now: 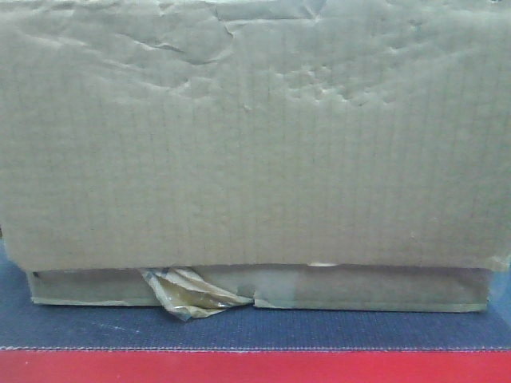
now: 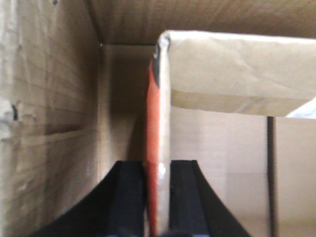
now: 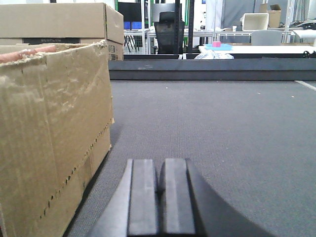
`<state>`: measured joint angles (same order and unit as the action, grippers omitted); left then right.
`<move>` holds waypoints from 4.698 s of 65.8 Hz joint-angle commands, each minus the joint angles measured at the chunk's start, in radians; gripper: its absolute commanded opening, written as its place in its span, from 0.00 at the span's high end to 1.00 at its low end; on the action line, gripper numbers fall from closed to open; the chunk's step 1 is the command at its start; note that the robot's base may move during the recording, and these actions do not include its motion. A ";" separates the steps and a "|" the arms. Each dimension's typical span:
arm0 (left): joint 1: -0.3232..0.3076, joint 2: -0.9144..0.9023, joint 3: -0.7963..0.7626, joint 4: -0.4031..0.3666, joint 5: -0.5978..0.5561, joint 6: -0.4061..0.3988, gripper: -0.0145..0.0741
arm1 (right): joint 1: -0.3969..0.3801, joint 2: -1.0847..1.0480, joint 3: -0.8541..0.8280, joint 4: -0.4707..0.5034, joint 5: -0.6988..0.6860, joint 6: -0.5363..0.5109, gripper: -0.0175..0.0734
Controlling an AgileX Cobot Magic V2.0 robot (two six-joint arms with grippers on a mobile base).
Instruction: Stack two boxes on right shelf middle
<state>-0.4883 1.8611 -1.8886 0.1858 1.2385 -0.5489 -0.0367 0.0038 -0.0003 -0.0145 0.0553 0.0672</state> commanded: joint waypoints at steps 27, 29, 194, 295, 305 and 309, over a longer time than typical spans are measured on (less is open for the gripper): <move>-0.009 -0.127 -0.149 -0.009 -0.017 0.048 0.34 | -0.004 -0.004 0.000 -0.009 -0.019 -0.006 0.99; -0.009 -0.146 -0.143 0.019 -0.017 0.051 0.34 | -0.004 -0.004 0.000 -0.009 -0.019 -0.006 0.99; 0.151 -0.200 0.289 -0.122 -0.017 0.217 0.34 | -0.004 -0.004 0.000 -0.009 -0.019 -0.006 0.99; 0.133 -0.199 0.289 -0.116 -0.017 0.217 0.38 | -0.002 0.684 -0.556 0.110 0.647 0.066 0.99; 0.133 -0.199 0.289 -0.127 -0.017 0.217 0.38 | -0.002 0.874 -0.753 0.064 0.807 0.096 0.98; 0.133 -0.199 0.289 -0.129 -0.017 0.217 0.38 | -0.002 0.940 -0.846 0.027 0.858 0.136 0.98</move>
<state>-0.3515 1.6655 -1.6004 0.0684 1.2226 -0.3338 -0.0367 0.8452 -0.7267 0.0713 0.8448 0.1538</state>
